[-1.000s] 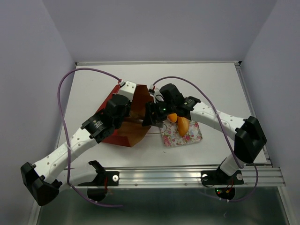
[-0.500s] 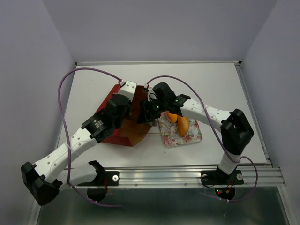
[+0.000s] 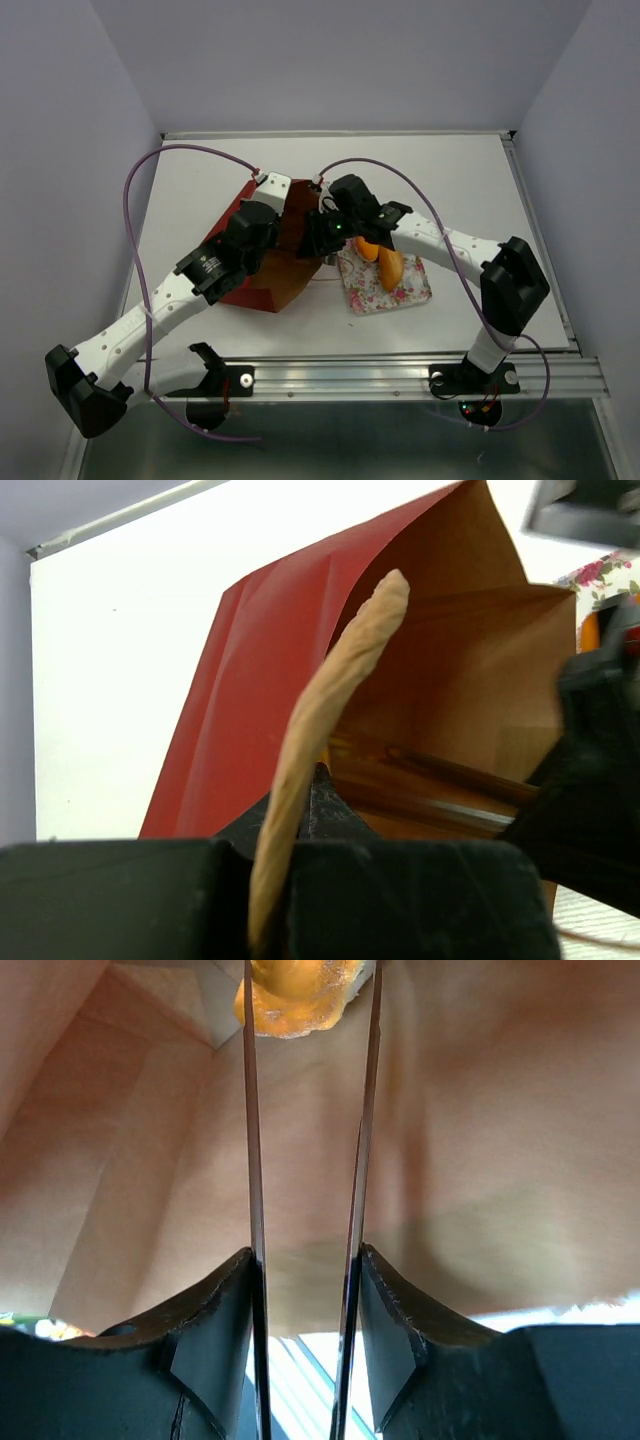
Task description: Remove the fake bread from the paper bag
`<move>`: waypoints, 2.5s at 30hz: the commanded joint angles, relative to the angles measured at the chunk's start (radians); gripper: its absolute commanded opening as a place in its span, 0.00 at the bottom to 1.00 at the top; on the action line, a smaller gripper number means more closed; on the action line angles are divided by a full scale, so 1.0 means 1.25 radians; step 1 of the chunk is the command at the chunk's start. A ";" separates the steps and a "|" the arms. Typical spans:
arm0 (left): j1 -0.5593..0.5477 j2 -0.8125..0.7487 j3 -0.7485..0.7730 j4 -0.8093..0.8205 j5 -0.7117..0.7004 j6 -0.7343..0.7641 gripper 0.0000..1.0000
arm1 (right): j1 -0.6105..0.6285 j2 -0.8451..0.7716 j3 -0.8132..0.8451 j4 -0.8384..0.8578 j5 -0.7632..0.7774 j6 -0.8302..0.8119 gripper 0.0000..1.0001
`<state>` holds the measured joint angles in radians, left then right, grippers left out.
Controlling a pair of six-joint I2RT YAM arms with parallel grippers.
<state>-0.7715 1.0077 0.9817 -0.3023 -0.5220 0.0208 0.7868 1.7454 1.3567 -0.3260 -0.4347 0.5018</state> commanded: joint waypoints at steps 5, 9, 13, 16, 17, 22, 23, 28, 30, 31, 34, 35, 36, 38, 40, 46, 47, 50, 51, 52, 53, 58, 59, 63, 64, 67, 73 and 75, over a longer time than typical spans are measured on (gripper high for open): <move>-0.003 -0.018 0.027 0.044 -0.051 -0.012 0.00 | 0.005 -0.223 -0.061 0.022 0.140 -0.010 0.01; -0.003 -0.016 0.028 0.047 -0.068 -0.012 0.00 | 0.005 -0.310 -0.089 -0.013 0.165 -0.023 0.01; -0.003 -0.008 0.034 0.043 -0.084 -0.040 0.00 | -0.004 -0.389 -0.093 -0.074 0.150 -0.038 0.01; -0.003 -0.005 0.037 0.038 -0.086 -0.041 0.00 | -0.011 -0.461 -0.088 -0.144 0.151 -0.037 0.01; -0.003 -0.004 0.039 0.037 -0.081 -0.044 0.00 | -0.011 -0.496 -0.073 -0.189 0.165 -0.038 0.01; -0.003 -0.001 0.038 0.042 -0.077 -0.044 0.00 | -0.011 -0.580 0.003 -0.313 0.273 -0.036 0.01; -0.003 0.000 0.040 0.042 -0.078 -0.045 0.00 | -0.011 -0.590 0.017 -0.349 0.280 -0.026 0.01; -0.003 0.020 0.052 0.033 -0.068 -0.053 0.00 | -0.011 -0.622 0.084 -0.501 0.450 0.014 0.01; -0.003 0.022 0.055 0.030 -0.071 -0.053 0.00 | -0.011 -0.628 0.096 -0.572 0.503 0.037 0.01; -0.003 0.023 0.056 0.030 -0.074 -0.056 0.00 | -0.011 -0.628 0.106 -0.592 0.544 0.045 0.01; -0.003 0.021 0.056 0.028 -0.077 -0.060 0.00 | -0.011 -0.624 0.121 -0.664 0.600 0.075 0.01; -0.003 0.020 0.056 0.027 -0.076 -0.060 0.00 | -0.011 -0.624 0.122 -0.679 0.604 0.082 0.01; -0.003 0.020 0.056 0.027 -0.073 -0.061 0.00 | -0.011 -0.616 0.121 -0.707 0.608 0.087 0.01; -0.003 0.019 0.059 0.025 -0.077 -0.063 0.00 | -0.011 -0.606 0.120 -0.742 0.601 0.088 0.01; -0.003 0.017 0.061 0.025 -0.079 -0.062 0.00 | -0.011 -0.602 0.112 -0.746 0.585 0.081 0.01; -0.003 0.011 0.065 0.023 -0.078 -0.057 0.00 | -0.011 -0.593 0.039 -0.709 0.451 0.033 0.01; -0.003 0.011 0.063 0.025 -0.079 -0.058 0.00 | -0.011 -0.584 0.024 -0.697 0.419 0.020 0.01; -0.003 0.008 0.064 0.023 -0.079 -0.058 0.00 | -0.011 -0.555 -0.021 -0.682 0.386 0.000 0.01; -0.003 0.006 0.064 0.022 -0.081 -0.058 0.00 | -0.011 -0.550 -0.027 -0.682 0.368 -0.009 0.01; -0.003 0.005 0.063 0.021 -0.079 -0.060 0.00 | -0.011 -0.542 -0.029 -0.680 0.364 -0.017 0.02; -0.004 0.004 0.063 0.021 -0.079 -0.060 0.00 | -0.011 -0.539 -0.031 -0.678 0.359 -0.022 0.03; -0.003 -0.006 0.060 0.025 -0.079 -0.060 0.00 | -0.011 -0.514 -0.052 -0.673 0.355 -0.046 0.13; -0.003 -0.007 0.060 0.025 -0.078 -0.058 0.00 | -0.011 -0.509 -0.056 -0.673 0.354 -0.048 0.15; -0.004 -0.006 0.059 0.026 -0.082 -0.057 0.00 | -0.011 -0.488 -0.061 -0.672 0.376 -0.052 0.38; -0.004 -0.006 0.059 0.025 -0.081 -0.057 0.00 | -0.011 -0.485 -0.055 -0.673 0.383 -0.052 0.41; -0.003 -0.001 0.059 0.025 -0.082 -0.057 0.00 | -0.011 -0.480 -0.040 -0.676 0.389 -0.054 0.48; -0.003 -0.004 0.058 0.023 -0.084 -0.056 0.00 | -0.011 -0.481 0.001 -0.709 0.418 -0.053 0.62; -0.003 -0.005 0.056 0.025 -0.084 -0.055 0.00 | -0.011 -0.491 0.010 -0.714 0.414 -0.051 0.65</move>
<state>-0.7715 1.0271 1.0164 -0.3054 -0.5926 -0.0422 0.7784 1.1572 1.3018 -1.2236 0.0528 0.4442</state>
